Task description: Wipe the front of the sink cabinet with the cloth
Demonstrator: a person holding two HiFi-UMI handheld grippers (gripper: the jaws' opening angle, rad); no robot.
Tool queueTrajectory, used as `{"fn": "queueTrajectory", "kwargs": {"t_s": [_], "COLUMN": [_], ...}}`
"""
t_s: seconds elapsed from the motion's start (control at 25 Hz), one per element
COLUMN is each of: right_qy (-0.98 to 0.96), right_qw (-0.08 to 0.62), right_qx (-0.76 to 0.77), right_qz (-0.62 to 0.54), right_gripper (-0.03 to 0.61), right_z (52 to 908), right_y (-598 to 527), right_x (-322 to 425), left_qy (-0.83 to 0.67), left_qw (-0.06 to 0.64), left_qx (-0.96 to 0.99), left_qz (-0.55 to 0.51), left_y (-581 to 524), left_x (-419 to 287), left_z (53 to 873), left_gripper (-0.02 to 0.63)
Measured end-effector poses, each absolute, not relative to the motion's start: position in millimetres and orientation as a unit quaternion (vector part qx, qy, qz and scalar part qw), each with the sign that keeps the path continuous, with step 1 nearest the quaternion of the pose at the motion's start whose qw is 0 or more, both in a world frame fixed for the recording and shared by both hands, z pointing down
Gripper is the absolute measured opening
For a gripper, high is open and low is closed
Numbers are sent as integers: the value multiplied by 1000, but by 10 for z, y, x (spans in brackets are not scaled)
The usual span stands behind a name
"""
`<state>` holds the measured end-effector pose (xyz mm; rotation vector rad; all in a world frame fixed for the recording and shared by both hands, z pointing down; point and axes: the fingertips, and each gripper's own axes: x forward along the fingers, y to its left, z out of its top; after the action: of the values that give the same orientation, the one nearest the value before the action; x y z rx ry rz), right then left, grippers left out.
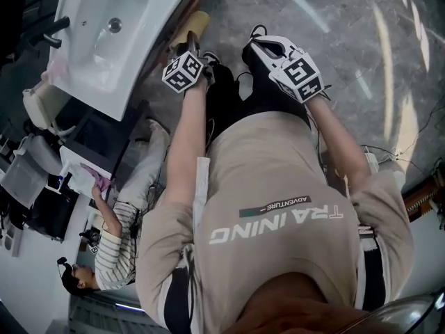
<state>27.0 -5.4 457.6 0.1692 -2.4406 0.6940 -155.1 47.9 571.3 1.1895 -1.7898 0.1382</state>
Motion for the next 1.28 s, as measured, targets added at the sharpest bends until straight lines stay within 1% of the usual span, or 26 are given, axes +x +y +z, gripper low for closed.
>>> {"fn": "queueTrajectory", "kwargs": {"t_s": [0.36, 0.68, 0.96, 1.28], "right_qy": [-917, -915, -904, -899], "right_qw": [314, 311, 321, 317], "right_qx": [0, -6, 11, 37], "right_qz": [246, 256, 281, 300], "right_gripper": [12, 12, 12, 12], "right_z": [4616, 4812, 5145, 5301], "right_y": [1027, 1910, 2386, 2478], "right_x": [-447, -1007, -1191, -1225], "left_qy": [-780, -810, -807, -805], "left_qw": [484, 491, 505, 494], "left_qx": [394, 319, 306, 328], "left_qz": [51, 24, 29, 26], "left_y": [2279, 3525, 3964, 3731], "left_x": [-2421, -3131, -3514, -3700], "left_z": [5766, 5991, 6366, 6496], "left_gripper": [40, 40, 40, 40]}}
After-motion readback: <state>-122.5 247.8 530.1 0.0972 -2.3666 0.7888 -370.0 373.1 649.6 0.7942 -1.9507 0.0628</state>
